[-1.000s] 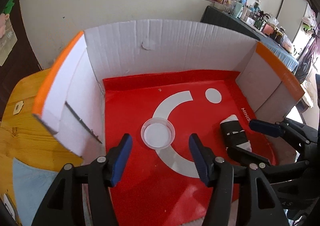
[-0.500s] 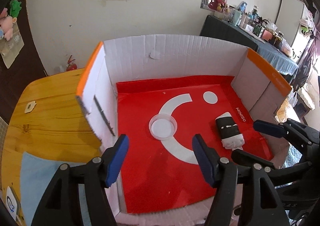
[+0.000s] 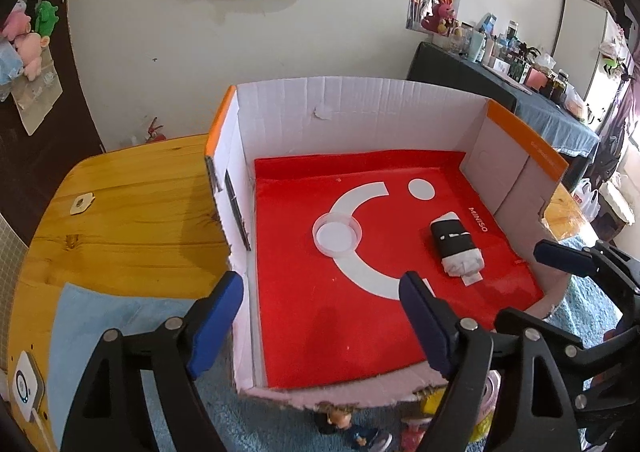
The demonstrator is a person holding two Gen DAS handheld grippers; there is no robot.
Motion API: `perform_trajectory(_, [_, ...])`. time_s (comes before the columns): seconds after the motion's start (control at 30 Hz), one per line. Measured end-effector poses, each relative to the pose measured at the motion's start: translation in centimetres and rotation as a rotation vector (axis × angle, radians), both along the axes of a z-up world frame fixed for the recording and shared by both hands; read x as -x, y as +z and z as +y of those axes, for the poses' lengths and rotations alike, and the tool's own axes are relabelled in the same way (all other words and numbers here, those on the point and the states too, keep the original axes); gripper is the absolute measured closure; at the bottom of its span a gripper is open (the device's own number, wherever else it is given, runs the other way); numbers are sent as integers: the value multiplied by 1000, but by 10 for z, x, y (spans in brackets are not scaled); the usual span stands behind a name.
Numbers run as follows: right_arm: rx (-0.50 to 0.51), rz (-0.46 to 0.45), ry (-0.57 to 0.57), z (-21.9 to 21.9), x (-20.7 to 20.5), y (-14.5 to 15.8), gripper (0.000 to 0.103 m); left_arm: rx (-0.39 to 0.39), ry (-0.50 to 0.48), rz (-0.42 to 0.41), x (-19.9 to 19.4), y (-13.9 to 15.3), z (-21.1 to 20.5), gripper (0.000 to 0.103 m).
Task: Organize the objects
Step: 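Withdraw both open tools from the box back toward the toys on the towel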
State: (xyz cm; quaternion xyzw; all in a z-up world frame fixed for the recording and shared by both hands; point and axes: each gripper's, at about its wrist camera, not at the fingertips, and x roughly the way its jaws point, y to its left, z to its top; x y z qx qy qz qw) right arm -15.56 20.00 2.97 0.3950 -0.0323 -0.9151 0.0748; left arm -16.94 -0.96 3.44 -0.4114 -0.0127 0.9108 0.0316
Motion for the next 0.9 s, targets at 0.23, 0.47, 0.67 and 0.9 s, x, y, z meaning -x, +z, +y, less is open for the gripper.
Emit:
perform_trajectory(0.23, [0, 21, -3, -4, -14, 0, 11, 10, 1, 16, -12, 1, 3, 15])
perform_trajectory(0.47, [8, 41, -12, -4, -27, 0, 10, 2, 18, 23, -23, 0, -1, 9])
perform_trajectory(0.67, [14, 60, -18, -7, -41, -2, 8, -3, 40, 41, -36, -1, -6, 1])
perform_trajectory(0.9, [7, 86, -35, -10, -59, -8, 7, -8, 40, 52, -54, -7, -6, 1])
